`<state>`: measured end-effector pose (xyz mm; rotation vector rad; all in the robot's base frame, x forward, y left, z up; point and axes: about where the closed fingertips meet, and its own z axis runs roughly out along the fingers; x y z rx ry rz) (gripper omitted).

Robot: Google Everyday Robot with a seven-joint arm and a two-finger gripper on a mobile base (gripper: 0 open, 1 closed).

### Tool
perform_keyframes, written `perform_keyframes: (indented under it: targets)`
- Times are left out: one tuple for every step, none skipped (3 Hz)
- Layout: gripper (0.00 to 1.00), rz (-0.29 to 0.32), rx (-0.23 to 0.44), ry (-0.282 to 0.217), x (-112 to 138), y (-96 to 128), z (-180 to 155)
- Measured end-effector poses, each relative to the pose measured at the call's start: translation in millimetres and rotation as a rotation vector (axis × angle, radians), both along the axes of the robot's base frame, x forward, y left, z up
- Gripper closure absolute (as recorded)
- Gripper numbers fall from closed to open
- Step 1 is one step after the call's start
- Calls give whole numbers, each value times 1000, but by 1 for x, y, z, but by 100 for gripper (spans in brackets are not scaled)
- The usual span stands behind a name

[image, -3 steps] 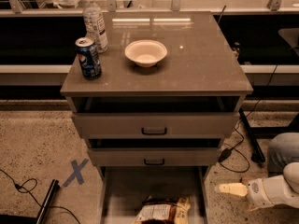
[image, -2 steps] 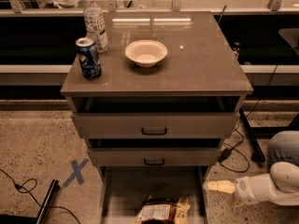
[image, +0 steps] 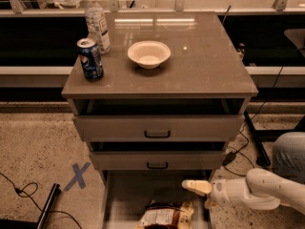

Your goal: Pick brown chip bag from bottom drawer and place on counter

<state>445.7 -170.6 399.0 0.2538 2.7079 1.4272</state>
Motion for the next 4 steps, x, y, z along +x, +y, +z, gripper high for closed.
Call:
perform_keyframes:
  targets:
    - [0, -100, -54, 55, -4, 19, -22]
    - [0, -148, -107, 30, 7, 9, -33]
    - [0, -171, -67, 57, 8, 18, -65]
    - [0, -171, -12, 82, 9, 32, -100]
